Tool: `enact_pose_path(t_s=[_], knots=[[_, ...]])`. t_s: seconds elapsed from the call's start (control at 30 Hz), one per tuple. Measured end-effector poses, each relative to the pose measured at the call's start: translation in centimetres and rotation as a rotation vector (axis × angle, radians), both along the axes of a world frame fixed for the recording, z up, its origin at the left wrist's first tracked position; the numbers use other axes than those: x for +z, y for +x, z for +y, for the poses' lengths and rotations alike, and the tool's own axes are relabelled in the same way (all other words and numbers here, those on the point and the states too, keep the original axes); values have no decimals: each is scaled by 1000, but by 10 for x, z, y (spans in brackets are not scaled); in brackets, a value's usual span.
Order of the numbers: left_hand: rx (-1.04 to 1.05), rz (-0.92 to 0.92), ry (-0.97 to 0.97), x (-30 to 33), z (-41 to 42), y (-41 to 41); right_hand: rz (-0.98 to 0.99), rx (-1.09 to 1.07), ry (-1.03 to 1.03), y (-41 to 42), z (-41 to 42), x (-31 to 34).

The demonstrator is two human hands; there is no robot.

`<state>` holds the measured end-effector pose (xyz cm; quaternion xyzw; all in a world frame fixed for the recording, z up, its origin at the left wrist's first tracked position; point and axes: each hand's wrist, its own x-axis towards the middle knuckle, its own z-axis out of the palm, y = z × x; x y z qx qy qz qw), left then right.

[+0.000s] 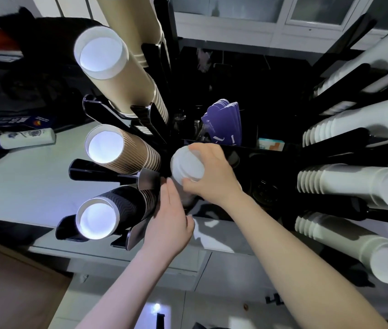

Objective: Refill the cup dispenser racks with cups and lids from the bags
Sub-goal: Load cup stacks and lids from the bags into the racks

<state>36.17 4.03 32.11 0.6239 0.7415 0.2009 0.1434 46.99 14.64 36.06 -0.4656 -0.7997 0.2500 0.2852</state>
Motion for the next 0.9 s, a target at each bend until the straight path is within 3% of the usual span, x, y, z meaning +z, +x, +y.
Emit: enact_pose_path(t_s=[0.2,0.37,0.6,0.77,0.9], knots=[[4,38,-30,-4,-2,-2,-458,-8,171,-31,10,-21],[-8,66,-64,-8,-2,0,-511,21,173,-28,8,-38],[-15,92,-57,-8,1,4,-319,-13,92,-13,14,-27],[-41,155,-52,-12,4,5,126,-62,-7,7,5,-11],[-63,193,-20,-13,6,7,218,-161,-45,38,4,-5]])
